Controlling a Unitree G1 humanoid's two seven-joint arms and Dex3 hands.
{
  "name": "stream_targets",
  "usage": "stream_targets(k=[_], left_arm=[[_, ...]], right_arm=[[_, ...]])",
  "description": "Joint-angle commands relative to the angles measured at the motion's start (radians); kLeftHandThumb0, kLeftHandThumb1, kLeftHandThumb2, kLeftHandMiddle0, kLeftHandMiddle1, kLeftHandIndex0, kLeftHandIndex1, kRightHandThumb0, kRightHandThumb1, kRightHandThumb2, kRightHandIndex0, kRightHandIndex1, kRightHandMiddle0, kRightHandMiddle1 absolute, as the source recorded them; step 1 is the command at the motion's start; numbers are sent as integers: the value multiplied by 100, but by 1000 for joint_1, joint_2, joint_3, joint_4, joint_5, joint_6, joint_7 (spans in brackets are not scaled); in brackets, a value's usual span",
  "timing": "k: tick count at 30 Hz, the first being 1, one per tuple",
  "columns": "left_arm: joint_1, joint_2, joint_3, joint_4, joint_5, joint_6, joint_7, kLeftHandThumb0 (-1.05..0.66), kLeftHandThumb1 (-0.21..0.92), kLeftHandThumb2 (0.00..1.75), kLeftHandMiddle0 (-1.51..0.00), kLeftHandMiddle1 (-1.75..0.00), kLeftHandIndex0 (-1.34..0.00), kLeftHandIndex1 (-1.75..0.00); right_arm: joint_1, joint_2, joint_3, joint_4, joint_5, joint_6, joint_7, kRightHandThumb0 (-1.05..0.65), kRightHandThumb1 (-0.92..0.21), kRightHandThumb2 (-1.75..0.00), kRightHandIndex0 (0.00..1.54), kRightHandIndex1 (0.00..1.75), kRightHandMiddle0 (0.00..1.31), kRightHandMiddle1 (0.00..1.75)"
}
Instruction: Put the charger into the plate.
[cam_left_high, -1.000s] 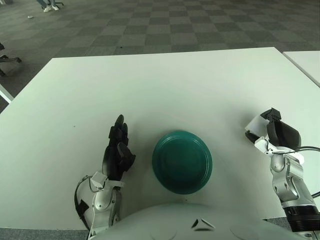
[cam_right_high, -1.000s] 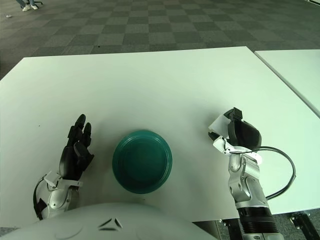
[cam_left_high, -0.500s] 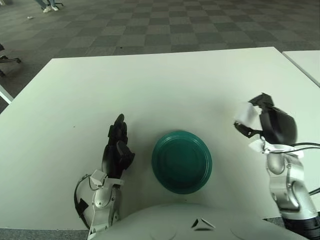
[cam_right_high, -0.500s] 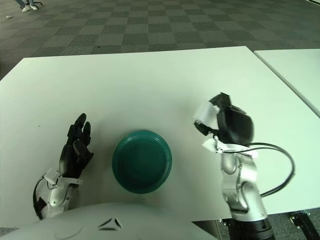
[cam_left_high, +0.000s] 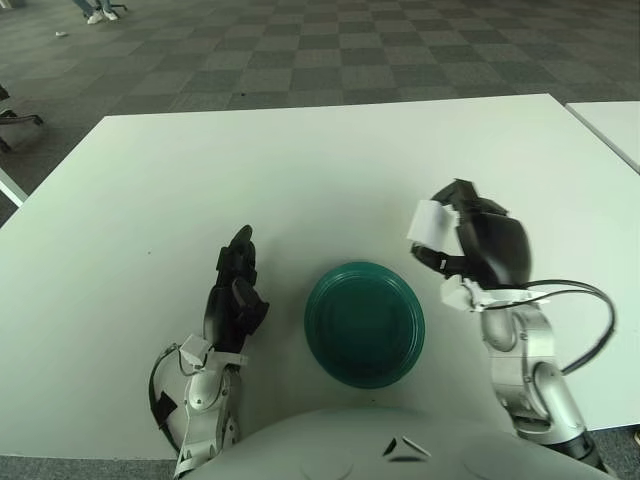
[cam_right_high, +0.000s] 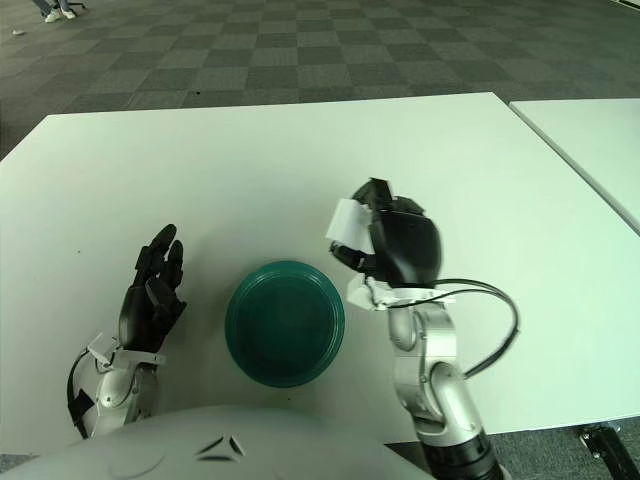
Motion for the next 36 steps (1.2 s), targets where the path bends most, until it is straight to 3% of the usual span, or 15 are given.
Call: stream_targets(k=[1, 9, 17, 24, 36], left_arm=[[39, -18, -13, 55, 12, 24, 12, -101, 92, 101, -12, -3, 0, -61], [52, -33, -27, 51, 52, 22, 32, -100, 92, 97, -11, -1, 0, -54], [60, -50, -41, 56, 68, 20, 43, -101, 92, 94, -9, -1, 0, -52], [55, -73, -42, 86, 45, 1, 36, -101, 92, 93, -12, -1, 0, -57], [48, -100, -47, 110, 18, -11, 19, -101, 92, 93, -14, -2, 0, -65]], right_arm=[[11, -17, 23, -29, -13, -43, 28, -43, -51, -105, 59, 164, 47, 172], [30, -37, 76, -4, 23, -146, 61, -42, -55, -101, 55, 168, 43, 174], [45, -74, 68, 19, 47, -226, 66, -40, -60, -95, 53, 168, 39, 175], [57, -111, 76, 52, 35, -290, 54, -40, -63, -92, 52, 167, 38, 175], [71, -121, 87, 113, 57, -349, 47, -39, -64, -90, 47, 174, 37, 175]])
